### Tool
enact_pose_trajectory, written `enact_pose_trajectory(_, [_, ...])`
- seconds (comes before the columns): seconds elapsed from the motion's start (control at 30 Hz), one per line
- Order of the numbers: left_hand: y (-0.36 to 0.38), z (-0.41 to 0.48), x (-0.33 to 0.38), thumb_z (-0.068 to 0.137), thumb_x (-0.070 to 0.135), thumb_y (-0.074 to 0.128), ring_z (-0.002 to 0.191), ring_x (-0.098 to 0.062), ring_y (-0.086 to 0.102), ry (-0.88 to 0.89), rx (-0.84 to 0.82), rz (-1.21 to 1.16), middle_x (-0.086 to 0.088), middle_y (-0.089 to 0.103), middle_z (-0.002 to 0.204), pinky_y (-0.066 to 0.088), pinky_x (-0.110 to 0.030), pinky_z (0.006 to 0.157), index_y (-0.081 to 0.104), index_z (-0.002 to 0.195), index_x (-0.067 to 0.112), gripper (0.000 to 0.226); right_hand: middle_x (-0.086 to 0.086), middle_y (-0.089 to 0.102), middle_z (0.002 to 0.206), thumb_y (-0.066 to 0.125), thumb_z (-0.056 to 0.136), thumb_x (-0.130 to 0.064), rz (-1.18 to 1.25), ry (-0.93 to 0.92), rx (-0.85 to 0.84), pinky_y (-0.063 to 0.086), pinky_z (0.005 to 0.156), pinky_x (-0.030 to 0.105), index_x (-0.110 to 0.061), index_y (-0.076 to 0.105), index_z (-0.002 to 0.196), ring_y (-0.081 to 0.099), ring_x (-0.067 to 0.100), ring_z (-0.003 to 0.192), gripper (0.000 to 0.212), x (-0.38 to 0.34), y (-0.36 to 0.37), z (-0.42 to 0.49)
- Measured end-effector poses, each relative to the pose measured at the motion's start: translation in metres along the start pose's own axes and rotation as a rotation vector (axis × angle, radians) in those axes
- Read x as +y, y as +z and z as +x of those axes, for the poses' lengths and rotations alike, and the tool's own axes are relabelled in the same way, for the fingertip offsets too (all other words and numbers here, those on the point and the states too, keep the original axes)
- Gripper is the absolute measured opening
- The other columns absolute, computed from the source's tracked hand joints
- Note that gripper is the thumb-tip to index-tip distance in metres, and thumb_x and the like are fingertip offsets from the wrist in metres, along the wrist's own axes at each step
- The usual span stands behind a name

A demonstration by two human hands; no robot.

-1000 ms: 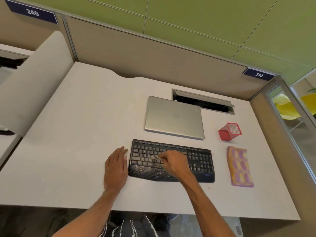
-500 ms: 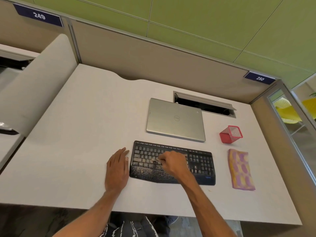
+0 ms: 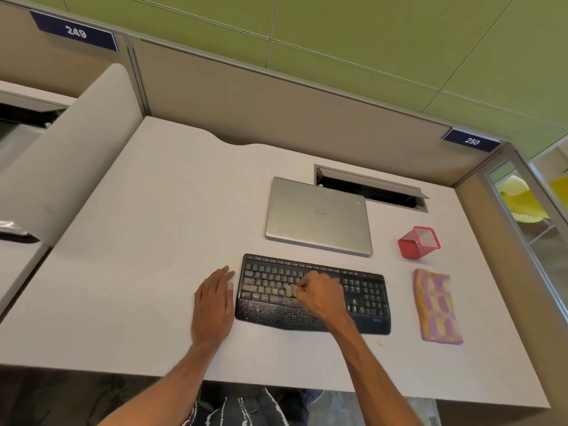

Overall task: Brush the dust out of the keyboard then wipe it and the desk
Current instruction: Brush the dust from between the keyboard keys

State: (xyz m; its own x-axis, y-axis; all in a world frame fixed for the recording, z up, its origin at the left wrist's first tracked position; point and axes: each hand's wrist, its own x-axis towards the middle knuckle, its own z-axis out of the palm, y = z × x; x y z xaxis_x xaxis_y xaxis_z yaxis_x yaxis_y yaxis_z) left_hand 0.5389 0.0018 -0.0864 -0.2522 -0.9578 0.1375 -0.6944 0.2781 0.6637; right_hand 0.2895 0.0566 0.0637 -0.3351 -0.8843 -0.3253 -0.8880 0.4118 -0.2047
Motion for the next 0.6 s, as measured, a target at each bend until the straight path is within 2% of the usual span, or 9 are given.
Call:
enact_pose_trajectory(0.07, [0.0002, 0.0006, 0.0001, 0.119, 0.035, 0.030, 0.153, -0.013, 0.044, 0.002, -0.006, 0.000, 0.010, 0.054, 0.159, 0.034, -0.042, 0.129, 0.058, 0.152, 0.027, 0.044, -0.012, 0.069, 0.066, 0.059, 0.102, -0.029, 0.079, 0.038, 0.066, 0.038, 0.046, 0.018, -0.025, 0.079, 0.099, 0.044, 0.002, 0.043, 0.020, -0.0004, -0.0020, 0.0016])
enact_pose_trajectory(0.1, [-0.0001, 0.0007, 0.0005, 0.118, 0.035, 0.029, 0.153, -0.013, 0.044, 0.000, -0.007, -0.001, 0.009, 0.054, 0.160, 0.034, -0.042, 0.129, 0.058, 0.152, 0.027, 0.045, -0.012, 0.068, 0.064, 0.059, 0.102, -0.029, 0.092, 0.051, 0.086, 0.037, 0.046, 0.018, -0.025, 0.079, 0.101, 0.044, 0.002, 0.043, 0.021, -0.0001, -0.0016, 0.0019])
enact_pose_trajectory(0.2, [-0.0009, 0.0000, 0.0012, 0.118, 0.035, 0.029, 0.153, -0.013, 0.044, -0.005, -0.010, 0.005, 0.010, 0.054, 0.160, 0.033, -0.041, 0.129, 0.058, 0.152, 0.027, 0.045, -0.011, 0.071, 0.069, 0.060, 0.100, -0.027, 0.073, 0.056, -0.004, 0.046, 0.050, 0.018, -0.022, 0.080, 0.095, 0.049, 0.002, 0.046, 0.021, 0.0005, 0.0032, 0.0021])
enact_pose_trajectory(0.27, [-0.0010, 0.0003, 0.0008, 0.118, 0.036, 0.029, 0.154, -0.012, 0.043, -0.006, -0.013, 0.002, 0.010, 0.053, 0.160, 0.032, -0.040, 0.130, 0.058, 0.152, 0.027, 0.046, -0.012, 0.072, 0.071, 0.062, 0.098, -0.026, 0.111, 0.061, -0.050, 0.044, 0.048, 0.018, -0.024, 0.081, 0.094, 0.049, 0.003, 0.046, 0.019, 0.0001, 0.0025, 0.0031])
enact_pose_trajectory(0.4, [0.0000, 0.0003, -0.0003, 0.118, 0.035, 0.030, 0.154, -0.012, 0.043, -0.006, -0.007, 0.000, 0.011, 0.053, 0.160, 0.032, -0.041, 0.130, 0.058, 0.153, 0.028, 0.045, -0.012, 0.072, 0.071, 0.061, 0.102, -0.030, 0.132, 0.088, 0.054, 0.040, 0.047, 0.017, -0.026, 0.080, 0.106, 0.048, 0.003, 0.046, 0.019, 0.0041, 0.0012, 0.0050])
enact_pose_trajectory(0.5, [0.0002, 0.0009, -0.0004, 0.118, 0.035, 0.030, 0.154, -0.011, 0.043, -0.006, -0.008, -0.004, 0.011, 0.053, 0.160, 0.032, -0.041, 0.130, 0.058, 0.152, 0.028, 0.045, -0.012, 0.072, 0.073, 0.061, 0.101, -0.028, 0.054, 0.057, -0.011, 0.050, 0.052, 0.019, -0.025, 0.079, 0.097, 0.050, 0.001, 0.048, 0.019, 0.0028, 0.0031, 0.0036])
enact_pose_trajectory(0.6, [0.0013, 0.0009, -0.0010, 0.118, 0.035, 0.030, 0.154, -0.011, 0.043, -0.006, -0.009, -0.002, 0.012, 0.053, 0.160, 0.032, -0.041, 0.130, 0.058, 0.152, 0.028, 0.045, -0.014, 0.072, 0.075, 0.062, 0.101, -0.029, 0.097, 0.059, -0.038, 0.043, 0.047, 0.017, -0.025, 0.080, 0.101, 0.048, 0.003, 0.047, 0.018, 0.0014, 0.0010, 0.0050])
